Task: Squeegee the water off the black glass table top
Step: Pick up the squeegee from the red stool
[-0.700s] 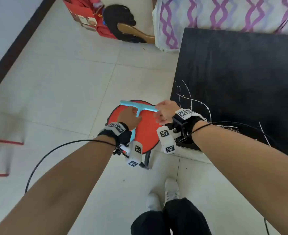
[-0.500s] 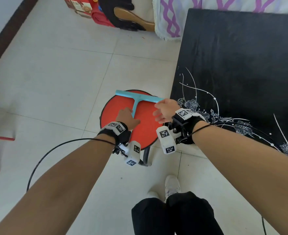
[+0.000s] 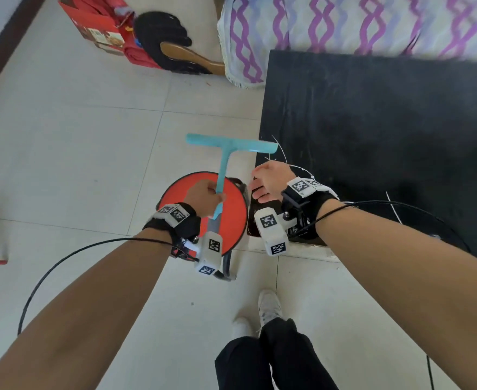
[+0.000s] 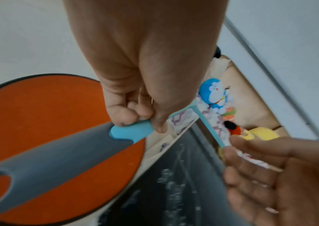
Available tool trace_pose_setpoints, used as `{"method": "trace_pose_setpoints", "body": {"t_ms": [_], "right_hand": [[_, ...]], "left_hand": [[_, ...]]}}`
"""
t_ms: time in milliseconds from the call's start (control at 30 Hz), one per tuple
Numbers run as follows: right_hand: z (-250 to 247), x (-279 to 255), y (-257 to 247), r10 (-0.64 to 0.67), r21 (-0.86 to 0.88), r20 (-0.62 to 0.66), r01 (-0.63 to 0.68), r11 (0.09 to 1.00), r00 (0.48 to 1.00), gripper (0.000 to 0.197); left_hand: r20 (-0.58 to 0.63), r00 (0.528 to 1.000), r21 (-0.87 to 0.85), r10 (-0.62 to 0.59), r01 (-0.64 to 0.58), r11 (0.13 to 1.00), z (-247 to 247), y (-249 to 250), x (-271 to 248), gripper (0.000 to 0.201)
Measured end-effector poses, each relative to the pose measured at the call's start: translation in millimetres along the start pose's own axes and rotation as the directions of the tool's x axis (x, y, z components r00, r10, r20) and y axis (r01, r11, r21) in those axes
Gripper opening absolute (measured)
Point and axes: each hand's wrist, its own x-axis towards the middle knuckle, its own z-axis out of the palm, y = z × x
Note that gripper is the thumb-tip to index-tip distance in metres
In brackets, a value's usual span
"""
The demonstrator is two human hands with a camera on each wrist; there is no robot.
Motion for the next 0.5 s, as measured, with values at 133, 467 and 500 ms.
{"method": "trace_pose_setpoints", "body": {"t_ms": [133, 467, 500], "right_hand": [[-25.5, -67.1, -55.9, -0.064, 0.034, -0.045, 0.066, 0.997, 0.997, 0.008], [-94.3, -154.8, -170.6, -0.182, 0.110, -0.005, 0.182, 0.977, 0.983, 0.027], [-101.2, -154.2, -177.3, -0.187, 0.078, 0.008, 0.186, 0.979, 0.982, 0.027]], "left_hand": [[0.065, 0.996, -0.361, 0.067, -0.039, 0.932, -44.1, 91.1, -43.4, 0.022], [0.044, 0.938, -0.441, 0.345, -0.292, 0.849, -104.0, 262.4, -86.8, 0.032], [0.041, 0.937, -0.451, 0.347, -0.293, 0.843, -105.1, 275.5, -83.6, 0.032]]}}
